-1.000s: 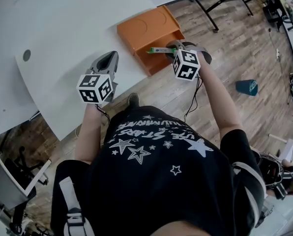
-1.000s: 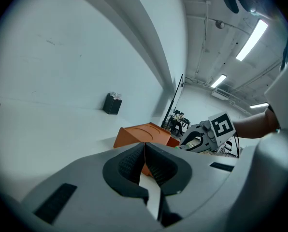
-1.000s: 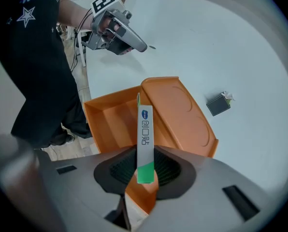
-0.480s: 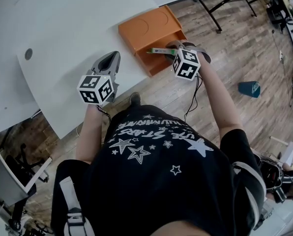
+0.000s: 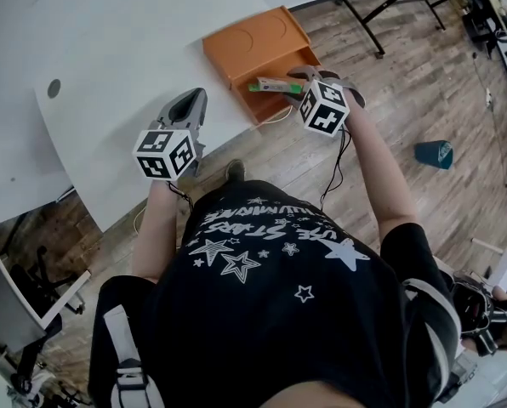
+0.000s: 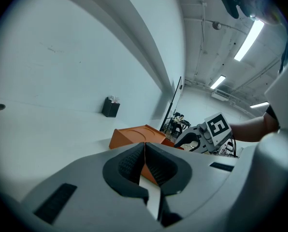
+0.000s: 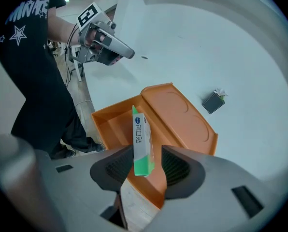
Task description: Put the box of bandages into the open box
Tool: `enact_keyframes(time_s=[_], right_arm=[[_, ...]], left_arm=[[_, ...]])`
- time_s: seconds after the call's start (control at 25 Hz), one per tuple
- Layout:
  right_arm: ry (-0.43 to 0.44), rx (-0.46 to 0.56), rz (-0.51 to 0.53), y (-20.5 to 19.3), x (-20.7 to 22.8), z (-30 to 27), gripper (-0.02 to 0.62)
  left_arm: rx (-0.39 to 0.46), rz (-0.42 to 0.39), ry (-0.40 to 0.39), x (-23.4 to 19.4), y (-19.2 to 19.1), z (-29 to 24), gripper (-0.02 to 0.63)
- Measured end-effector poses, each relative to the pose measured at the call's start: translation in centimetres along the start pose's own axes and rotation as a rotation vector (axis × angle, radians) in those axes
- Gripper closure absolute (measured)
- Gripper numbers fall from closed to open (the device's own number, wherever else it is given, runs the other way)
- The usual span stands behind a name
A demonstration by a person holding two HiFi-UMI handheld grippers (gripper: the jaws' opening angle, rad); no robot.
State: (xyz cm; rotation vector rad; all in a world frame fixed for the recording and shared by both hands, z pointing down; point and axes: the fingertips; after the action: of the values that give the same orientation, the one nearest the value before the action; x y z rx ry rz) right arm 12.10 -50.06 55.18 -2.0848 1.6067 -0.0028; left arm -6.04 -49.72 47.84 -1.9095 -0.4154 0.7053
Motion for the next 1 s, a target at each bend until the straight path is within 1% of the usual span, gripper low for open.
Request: enact_keyframes(time_s=[0.36,0.52,0.64,0.8,0.92,1.0], right_arm=[[-0.088,0.089,-0.065,0.3,-1.5,4.1,0.428],[-0.114,0.139,-0.121,0.3,-2.8,5.9,0.430],[-0.137,0.157,-0.142,-0.4,-4.3,7.2,0.433],[-0.176,0.203,-0.181,-1.2,-5.6,8.9,0.493],[-0.179,0.279,-0.269,-1.1,-7.5,10.8,0.514],[-0.198,0.310,-0.315,-1.5,-8.3,12.0,0.524]], left_arm=[[0.019,-0.015,0.013,2.9,-0.3,2.8,0.584],[0.024,-0.032,0.006,4.8,-0.4,3.9,0.584],[0.026,-0.045,0.000,6.6,-0.9,4.9,0.584],[0.027,-0.057,-0.005,8.5,-1.6,5.9,0.584],[0.031,-0.067,-0.009,10.1,-2.1,7.7,0.584],[0.034,-0.073,-0.010,11.4,-2.4,8.5,0.584]])
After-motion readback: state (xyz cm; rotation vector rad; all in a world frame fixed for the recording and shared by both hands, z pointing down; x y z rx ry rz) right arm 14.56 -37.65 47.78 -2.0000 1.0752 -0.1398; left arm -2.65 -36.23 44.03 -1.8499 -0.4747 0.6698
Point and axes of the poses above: the fingertips, and each gripper's own axes: z backward along the fingers, x to its right, y out of its top, and after that the axes turned 4 degrees about -z, right-handed
